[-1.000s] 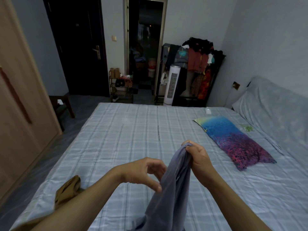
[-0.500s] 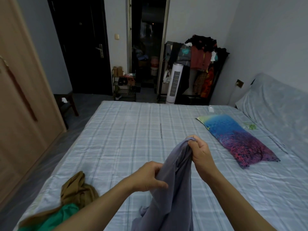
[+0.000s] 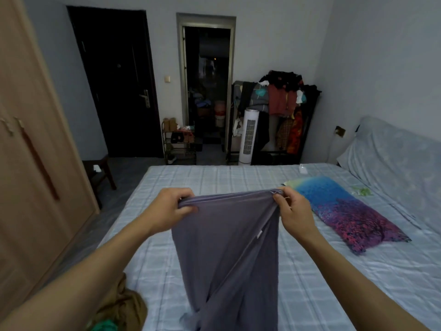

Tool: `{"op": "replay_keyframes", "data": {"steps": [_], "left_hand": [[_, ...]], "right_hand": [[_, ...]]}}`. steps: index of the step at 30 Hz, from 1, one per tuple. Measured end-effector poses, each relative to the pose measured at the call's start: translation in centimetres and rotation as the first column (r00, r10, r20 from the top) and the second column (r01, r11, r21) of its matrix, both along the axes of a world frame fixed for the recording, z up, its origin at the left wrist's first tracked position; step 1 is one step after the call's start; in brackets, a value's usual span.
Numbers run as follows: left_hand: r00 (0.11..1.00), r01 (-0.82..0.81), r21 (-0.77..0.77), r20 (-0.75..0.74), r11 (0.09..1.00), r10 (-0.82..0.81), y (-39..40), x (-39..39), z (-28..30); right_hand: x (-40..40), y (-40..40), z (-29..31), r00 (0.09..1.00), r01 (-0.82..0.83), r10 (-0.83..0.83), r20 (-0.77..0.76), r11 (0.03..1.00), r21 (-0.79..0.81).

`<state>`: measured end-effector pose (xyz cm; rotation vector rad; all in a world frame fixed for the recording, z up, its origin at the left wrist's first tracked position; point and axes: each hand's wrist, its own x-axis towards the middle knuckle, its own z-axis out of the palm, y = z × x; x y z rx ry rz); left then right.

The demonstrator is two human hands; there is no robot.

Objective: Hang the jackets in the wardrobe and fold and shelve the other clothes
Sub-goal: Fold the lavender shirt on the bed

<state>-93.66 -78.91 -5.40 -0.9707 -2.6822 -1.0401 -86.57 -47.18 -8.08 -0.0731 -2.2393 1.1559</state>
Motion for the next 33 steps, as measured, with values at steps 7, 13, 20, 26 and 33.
{"op": "replay_keyframes", "data": {"steps": [7,13,20,26,33], "left_hand": [[0.959,0.007,-0.004,-0.283,1.000,-0.008,-1.3,0.8,10.8],[0.938,-0.058,0.072,-0.337,0.996,0.079,-2.7,2.0,15.1],[0.936,-0.135,0.170,-0.300,0.976,0.182,-2.3,3.1,14.7],[0.959,-0.032,0.292,-0.261,0.956,0.111,-2.5,4.9,15.6],[0.987,0.015,0.292,0.150,0.956,-0.061,-4.4,5.4,15.1]], "right_hand": [[-2.2,0.1,7.5,0.968,0.023,0.013,-0.251,0.990,0.140],[-1.9,0.5,11.6,0.963,-0.113,0.192,-0.191,0.925,0.364],[-1.7,-0.4,12.1,0.977,-0.083,0.155,-0.144,0.908,0.410],[-0.1,-0.9,13.1,0.946,-0.115,0.107,-0.307,0.993,-0.008],[3.0,0.1,12.2,0.878,-0.464,0.440,-0.186,0.878,-0.114]]}}
